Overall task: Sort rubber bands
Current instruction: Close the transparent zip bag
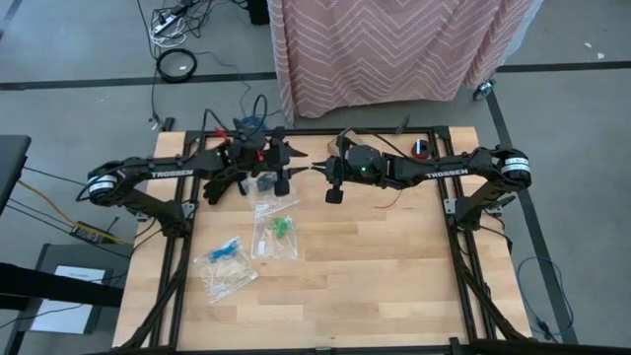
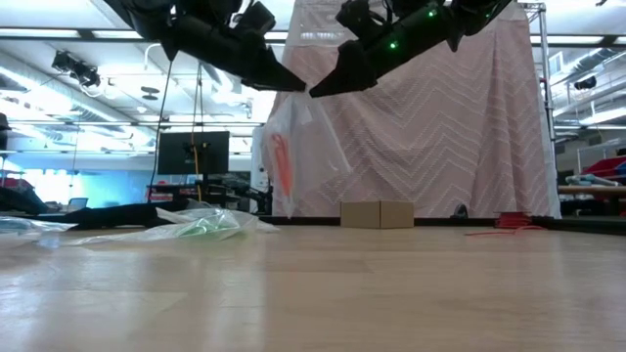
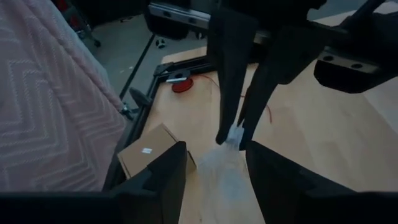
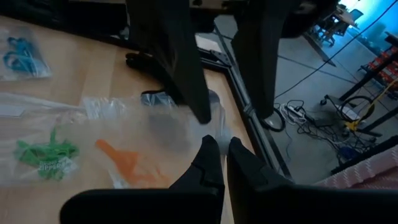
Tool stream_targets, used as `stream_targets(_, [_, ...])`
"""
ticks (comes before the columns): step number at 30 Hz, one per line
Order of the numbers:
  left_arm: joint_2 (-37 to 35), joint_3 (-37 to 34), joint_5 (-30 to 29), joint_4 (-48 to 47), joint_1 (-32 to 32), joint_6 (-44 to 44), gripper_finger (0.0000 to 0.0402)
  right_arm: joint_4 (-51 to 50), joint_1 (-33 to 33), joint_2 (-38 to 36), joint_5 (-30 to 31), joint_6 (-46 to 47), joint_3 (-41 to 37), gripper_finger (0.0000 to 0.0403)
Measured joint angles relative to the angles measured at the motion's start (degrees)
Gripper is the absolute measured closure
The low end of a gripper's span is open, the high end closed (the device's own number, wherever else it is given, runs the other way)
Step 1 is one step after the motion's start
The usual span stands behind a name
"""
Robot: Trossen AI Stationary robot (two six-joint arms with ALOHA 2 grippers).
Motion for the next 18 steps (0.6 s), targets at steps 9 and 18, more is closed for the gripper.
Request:
stream_targets(9, [3.3,0.0,2.9,2.3,0.0,-2.7,0.0248,-0.1,0.0,0.0,0.0,-0.3,0.0,0.0403])
stream_targets(18, [3.3,-0.1,2.9,3.9,0.0,-2.7,0.0344,-0.4,0.0,0.0,0.2,-0.9,0.0,0.0403])
